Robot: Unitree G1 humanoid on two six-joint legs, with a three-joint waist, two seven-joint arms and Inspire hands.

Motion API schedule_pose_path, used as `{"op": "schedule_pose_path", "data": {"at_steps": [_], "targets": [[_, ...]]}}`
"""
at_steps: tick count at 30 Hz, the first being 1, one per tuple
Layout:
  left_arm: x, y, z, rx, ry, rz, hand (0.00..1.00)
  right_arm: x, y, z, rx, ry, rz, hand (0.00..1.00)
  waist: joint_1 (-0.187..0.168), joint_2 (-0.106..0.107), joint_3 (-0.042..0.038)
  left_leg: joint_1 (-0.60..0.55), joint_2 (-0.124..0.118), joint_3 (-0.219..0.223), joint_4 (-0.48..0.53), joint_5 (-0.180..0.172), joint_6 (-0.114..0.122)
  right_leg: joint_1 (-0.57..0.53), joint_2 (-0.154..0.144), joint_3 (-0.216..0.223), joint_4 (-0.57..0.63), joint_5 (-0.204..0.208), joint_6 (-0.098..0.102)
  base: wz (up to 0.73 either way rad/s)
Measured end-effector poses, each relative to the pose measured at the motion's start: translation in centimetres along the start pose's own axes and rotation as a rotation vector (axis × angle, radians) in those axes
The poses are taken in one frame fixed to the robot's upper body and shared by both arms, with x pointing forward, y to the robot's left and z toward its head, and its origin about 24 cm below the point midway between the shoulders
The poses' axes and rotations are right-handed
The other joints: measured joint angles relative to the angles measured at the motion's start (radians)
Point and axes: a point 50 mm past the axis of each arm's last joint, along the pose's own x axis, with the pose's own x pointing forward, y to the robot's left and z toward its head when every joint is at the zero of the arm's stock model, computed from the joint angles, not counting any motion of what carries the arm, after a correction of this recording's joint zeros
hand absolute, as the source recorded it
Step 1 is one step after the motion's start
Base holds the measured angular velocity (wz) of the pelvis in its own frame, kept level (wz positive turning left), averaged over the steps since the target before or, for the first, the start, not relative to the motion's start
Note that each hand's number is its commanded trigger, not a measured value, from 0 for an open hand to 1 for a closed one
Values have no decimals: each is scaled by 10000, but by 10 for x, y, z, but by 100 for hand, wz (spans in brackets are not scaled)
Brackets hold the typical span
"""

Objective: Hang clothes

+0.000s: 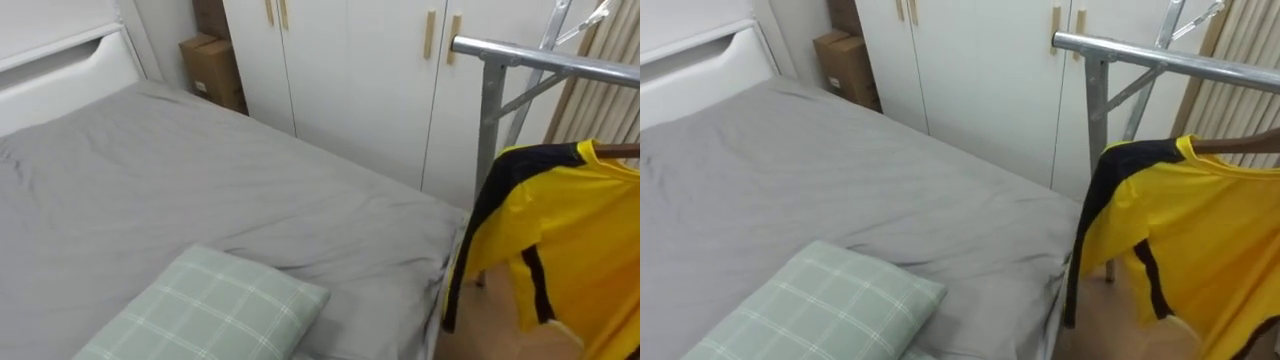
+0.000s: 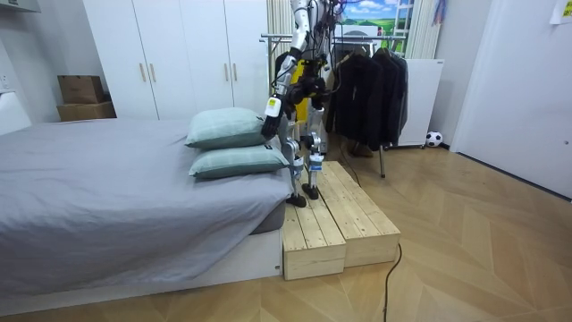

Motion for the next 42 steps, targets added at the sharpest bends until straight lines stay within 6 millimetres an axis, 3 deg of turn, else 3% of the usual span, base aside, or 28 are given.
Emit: {"op": "schedule_pose_path", "data": {"at_steps": [10, 18, 26, 42], "targets": [[0, -6, -2, -111, 58, 67, 0, 0, 0, -2, 2027, 47, 276, 100, -204, 198, 102, -43, 1, -55, 3, 22, -34, -10, 6, -18, 1, -3, -9, 0], [0, -6, -1, -89, 63, 80, 0, -1, 6, -16, 3427, 662, 1264, 100, -227, 272, 89, -87, 0, -91, 8, 25, -39, -19, 7, -71, -16, -14, -26, 0], [0, -7, -3, -76, 263, -77, 0, -3, 14, -28, 4431, 1090, 2522, 100, -241, 293, 81, -65, -66, -533, -5, 31, -48, 32, 9, -83, -82, -13, -26, 0], [0, -6, -4, -170, 386, -169, 0, -6, 18, -31, 5414, 1052, 3712, 100, -190, 250, 99, -2, -114, -812, -15, 36, -53, 183, 14, -179, -168, -14, -25, 1]]}}
